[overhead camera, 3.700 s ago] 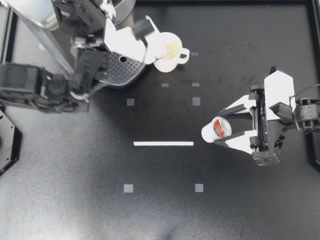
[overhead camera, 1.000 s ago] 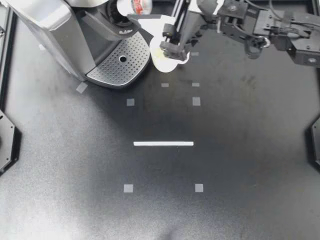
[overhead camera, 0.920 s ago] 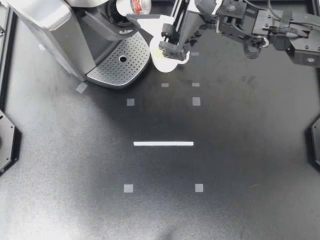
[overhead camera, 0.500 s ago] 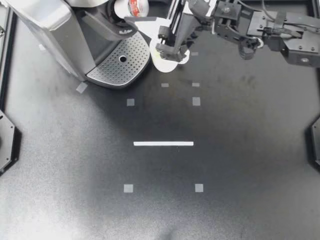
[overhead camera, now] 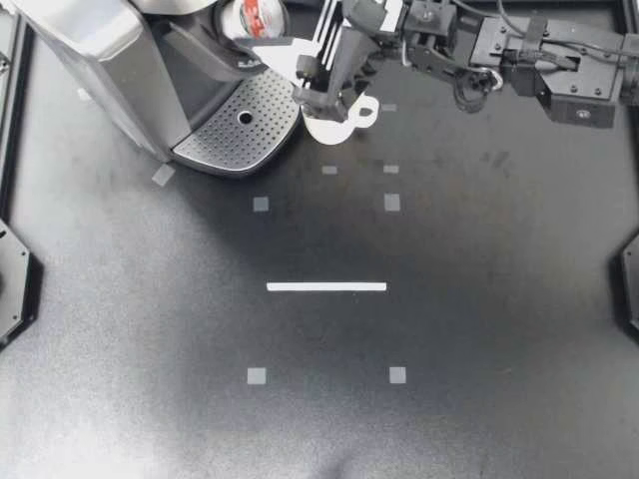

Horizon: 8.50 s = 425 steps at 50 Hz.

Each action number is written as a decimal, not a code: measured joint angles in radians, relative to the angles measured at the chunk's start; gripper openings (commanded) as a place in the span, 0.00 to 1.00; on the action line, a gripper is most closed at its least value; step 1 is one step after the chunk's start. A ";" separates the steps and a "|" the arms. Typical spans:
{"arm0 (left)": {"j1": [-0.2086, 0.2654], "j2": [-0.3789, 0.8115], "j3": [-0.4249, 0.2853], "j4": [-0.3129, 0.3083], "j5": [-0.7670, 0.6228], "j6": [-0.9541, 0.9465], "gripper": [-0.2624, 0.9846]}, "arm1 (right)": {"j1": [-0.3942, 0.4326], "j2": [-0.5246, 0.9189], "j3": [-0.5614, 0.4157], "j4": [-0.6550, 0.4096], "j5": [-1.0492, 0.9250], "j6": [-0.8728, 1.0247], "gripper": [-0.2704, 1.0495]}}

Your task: Place the coffee capsule inside the capsule container, then place the cup onto the center of the cup tray.

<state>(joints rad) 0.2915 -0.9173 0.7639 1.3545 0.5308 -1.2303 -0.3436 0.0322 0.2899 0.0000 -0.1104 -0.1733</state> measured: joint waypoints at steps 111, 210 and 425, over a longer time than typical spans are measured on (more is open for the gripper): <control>0.173 0.170 0.005 0.137 0.141 -0.167 0.31 | 0.207 -0.423 0.499 0.038 -0.365 0.018 0.66; 0.025 0.426 -0.052 0.097 -0.239 -0.344 0.31 | 0.215 -0.434 0.535 0.035 -0.414 0.052 0.66; -0.230 0.270 -0.374 -0.756 0.489 0.658 0.31 | -0.272 0.190 0.120 0.578 0.595 -0.779 0.37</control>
<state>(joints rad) 0.0614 -0.6473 0.3896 0.5983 1.0201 -0.5722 -0.6151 0.2224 0.4096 0.5783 0.4847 -0.9526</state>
